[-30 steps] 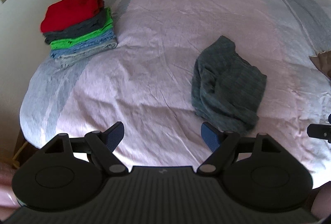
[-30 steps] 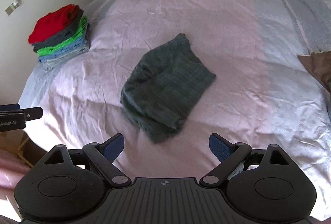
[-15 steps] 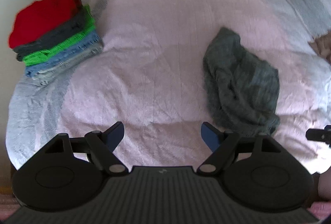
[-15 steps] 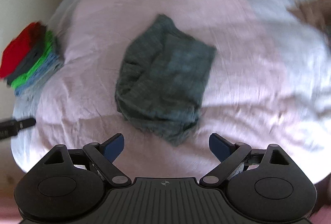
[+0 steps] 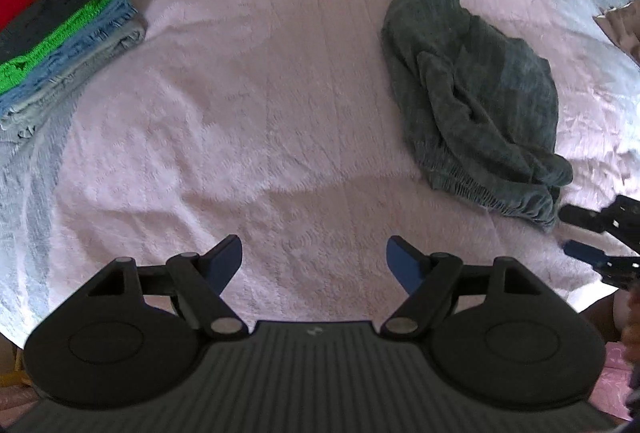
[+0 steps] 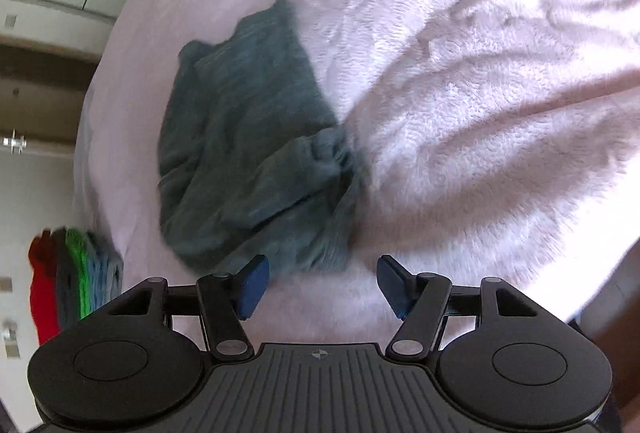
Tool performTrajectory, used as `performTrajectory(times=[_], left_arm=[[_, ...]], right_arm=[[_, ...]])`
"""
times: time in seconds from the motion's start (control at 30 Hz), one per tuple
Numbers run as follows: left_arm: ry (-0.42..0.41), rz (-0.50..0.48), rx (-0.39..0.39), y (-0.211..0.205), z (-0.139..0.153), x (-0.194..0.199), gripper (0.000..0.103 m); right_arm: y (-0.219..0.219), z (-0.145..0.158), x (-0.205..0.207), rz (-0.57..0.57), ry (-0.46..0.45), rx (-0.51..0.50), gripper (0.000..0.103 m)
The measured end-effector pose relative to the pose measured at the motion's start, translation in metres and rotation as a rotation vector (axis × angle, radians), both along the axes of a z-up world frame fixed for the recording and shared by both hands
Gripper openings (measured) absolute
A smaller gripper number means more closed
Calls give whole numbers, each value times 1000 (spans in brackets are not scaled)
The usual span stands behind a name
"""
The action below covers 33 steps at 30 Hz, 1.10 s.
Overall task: Fold clothes
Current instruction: 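Grasp the edge of the grey garment with the right gripper, then lift the garment with the right gripper while the left gripper approaches it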
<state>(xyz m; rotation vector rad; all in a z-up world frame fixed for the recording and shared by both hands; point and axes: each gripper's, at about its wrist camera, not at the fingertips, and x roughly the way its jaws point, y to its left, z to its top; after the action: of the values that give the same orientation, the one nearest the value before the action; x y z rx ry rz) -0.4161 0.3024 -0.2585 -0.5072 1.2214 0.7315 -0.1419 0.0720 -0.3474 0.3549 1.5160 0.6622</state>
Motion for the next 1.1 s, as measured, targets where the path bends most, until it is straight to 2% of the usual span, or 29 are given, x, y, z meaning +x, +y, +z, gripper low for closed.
performTrajectory(times=[0.03, 0.07, 0.1, 0.17, 0.27, 0.43, 0.53, 0.6, 0.63, 0.7, 0.73, 0.77, 0.83, 0.97, 1.1], left_arm=[[4, 4, -2, 0, -2, 0, 77], [8, 10, -4, 0, -3, -1, 77], [12, 13, -6, 3, -3, 0, 77], [19, 18, -7, 4, -3, 1, 77], [33, 22, -1, 3, -2, 6, 76], [11, 23, 22, -4, 11, 21, 76], [5, 19, 28, -13, 17, 35, 76], [-2, 6, 31, -20, 20, 48, 76], [-5, -4, 33, -25, 21, 54, 76], [-12, -28, 36, -36, 23, 68, 76], [-12, -39, 36, -40, 23, 76, 76], [-13, -51, 37, -45, 23, 84, 76], [-16, -79, 41, -55, 22, 101, 76], [-20, -146, 52, -72, 20, 133, 76], [-16, -193, 58, -80, 17, 155, 76]], right_arm=[[2, -6, 2, -5, 3, 3, 63], [5, -10, 4, -8, 9, 19, 46], [8, -13, 4, -5, 17, 35, 33], [12, -14, 8, 15, 16, 37, 13], [8, 9, 16, 75, -71, 64, 10], [-27, 100, 63, 154, -311, 152, 9], [-50, 148, 103, 183, -502, 128, 9], [-67, 174, 131, 176, -609, 100, 9], [-79, 182, 144, 138, -633, 72, 9], [-97, 183, 168, 40, -623, -18, 33], [-107, 181, 179, -13, -608, -74, 71], [-116, 178, 185, -65, -605, -100, 81], [-135, 170, 190, -115, -557, -75, 81], [-167, 144, 183, -166, -394, -30, 81], [-172, 116, 171, -212, -207, 35, 80]])
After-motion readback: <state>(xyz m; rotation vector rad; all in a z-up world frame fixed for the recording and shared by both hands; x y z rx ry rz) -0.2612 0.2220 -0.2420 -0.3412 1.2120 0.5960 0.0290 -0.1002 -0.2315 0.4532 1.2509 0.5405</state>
